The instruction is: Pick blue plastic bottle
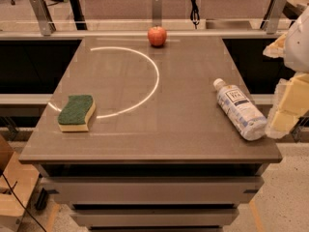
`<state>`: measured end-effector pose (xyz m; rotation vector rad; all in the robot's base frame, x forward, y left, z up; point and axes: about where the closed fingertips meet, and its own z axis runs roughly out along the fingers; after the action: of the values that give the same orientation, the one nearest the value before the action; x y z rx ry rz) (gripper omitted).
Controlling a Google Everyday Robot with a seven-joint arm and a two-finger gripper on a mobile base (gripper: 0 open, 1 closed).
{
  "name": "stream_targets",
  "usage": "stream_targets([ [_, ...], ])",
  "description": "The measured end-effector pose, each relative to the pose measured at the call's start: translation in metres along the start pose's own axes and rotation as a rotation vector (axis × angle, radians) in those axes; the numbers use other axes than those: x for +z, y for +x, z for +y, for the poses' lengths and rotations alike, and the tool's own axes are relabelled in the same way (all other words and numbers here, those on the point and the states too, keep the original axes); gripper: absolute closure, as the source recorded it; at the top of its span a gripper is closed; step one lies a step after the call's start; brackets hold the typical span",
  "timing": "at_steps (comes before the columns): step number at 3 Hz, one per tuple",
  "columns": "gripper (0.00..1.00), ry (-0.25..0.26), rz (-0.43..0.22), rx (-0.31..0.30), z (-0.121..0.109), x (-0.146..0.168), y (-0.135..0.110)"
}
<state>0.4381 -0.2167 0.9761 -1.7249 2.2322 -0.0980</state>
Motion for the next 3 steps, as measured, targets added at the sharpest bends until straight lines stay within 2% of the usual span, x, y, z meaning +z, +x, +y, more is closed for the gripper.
stream_targets([
  [1,0.0,0.0,0.0,0.0,0.0,0.0,0.0],
  [2,0.0,-0.013,-0.046,0.038,-0.01,0.005,0.001],
  [3,0.0,-0.067,-0.15,0.116,-0.025,0.023,0.006],
])
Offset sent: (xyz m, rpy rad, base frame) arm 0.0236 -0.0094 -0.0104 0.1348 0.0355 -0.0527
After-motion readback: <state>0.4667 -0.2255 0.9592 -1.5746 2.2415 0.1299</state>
